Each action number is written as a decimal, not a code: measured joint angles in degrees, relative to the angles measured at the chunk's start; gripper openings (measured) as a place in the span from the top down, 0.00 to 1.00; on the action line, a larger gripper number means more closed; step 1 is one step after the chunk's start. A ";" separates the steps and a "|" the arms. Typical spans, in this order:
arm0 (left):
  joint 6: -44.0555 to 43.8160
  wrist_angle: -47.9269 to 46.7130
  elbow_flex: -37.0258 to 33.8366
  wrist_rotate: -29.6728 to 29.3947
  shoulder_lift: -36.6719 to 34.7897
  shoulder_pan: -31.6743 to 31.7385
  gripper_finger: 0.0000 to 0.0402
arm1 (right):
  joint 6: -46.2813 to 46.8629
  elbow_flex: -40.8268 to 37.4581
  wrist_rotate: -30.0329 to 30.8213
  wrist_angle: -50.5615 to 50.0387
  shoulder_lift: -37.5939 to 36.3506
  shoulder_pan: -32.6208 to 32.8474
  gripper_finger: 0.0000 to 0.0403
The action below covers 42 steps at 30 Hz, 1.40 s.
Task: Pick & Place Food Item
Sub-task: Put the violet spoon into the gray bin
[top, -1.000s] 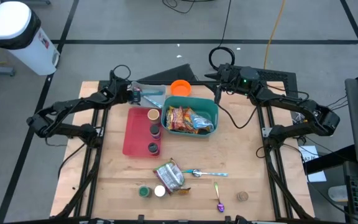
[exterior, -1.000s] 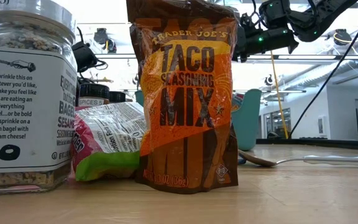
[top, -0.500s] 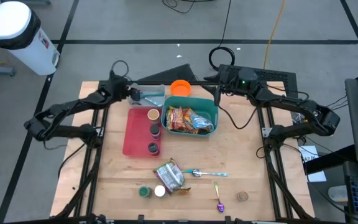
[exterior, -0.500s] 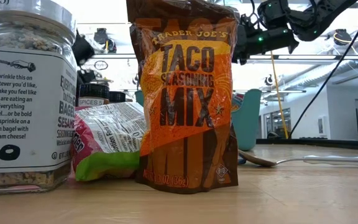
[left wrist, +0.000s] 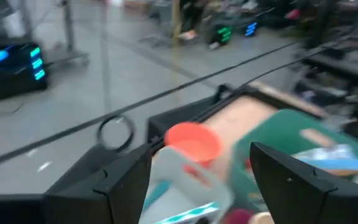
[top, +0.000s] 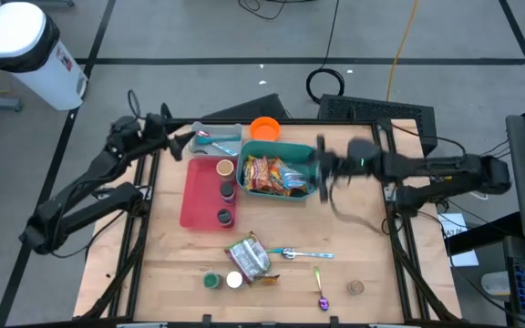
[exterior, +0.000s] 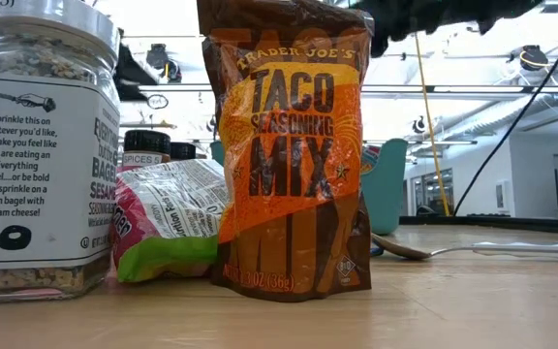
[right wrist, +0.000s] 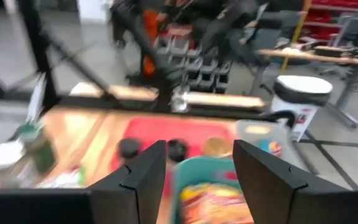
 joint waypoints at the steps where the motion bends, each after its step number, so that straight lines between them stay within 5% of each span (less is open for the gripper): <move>1: -0.18 -0.34 0.00 1.49 -1.23 -0.36 0.30 | -0.39 0.00 3.73 -0.87 0.62 3.88 0.54; 9: -3.47 -5.47 0.00 6.63 -4.70 -2.88 0.30 | 13.33 0.02 20.95 -15.55 6.56 27.26 0.50; 24: -12.90 -3.47 -0.04 6.56 -3.75 -2.93 0.30 | 36.10 0.00 19.59 -23.28 26.33 44.87 0.54; 32: -19.77 -3.42 -0.04 6.54 -3.80 -2.93 0.30 | 20.98 0.07 13.60 -10.51 31.99 51.75 0.54; 42: -22.92 -3.42 -0.04 6.54 -3.78 -2.93 0.30 | 11.04 0.24 12.50 -7.55 38.19 51.37 0.55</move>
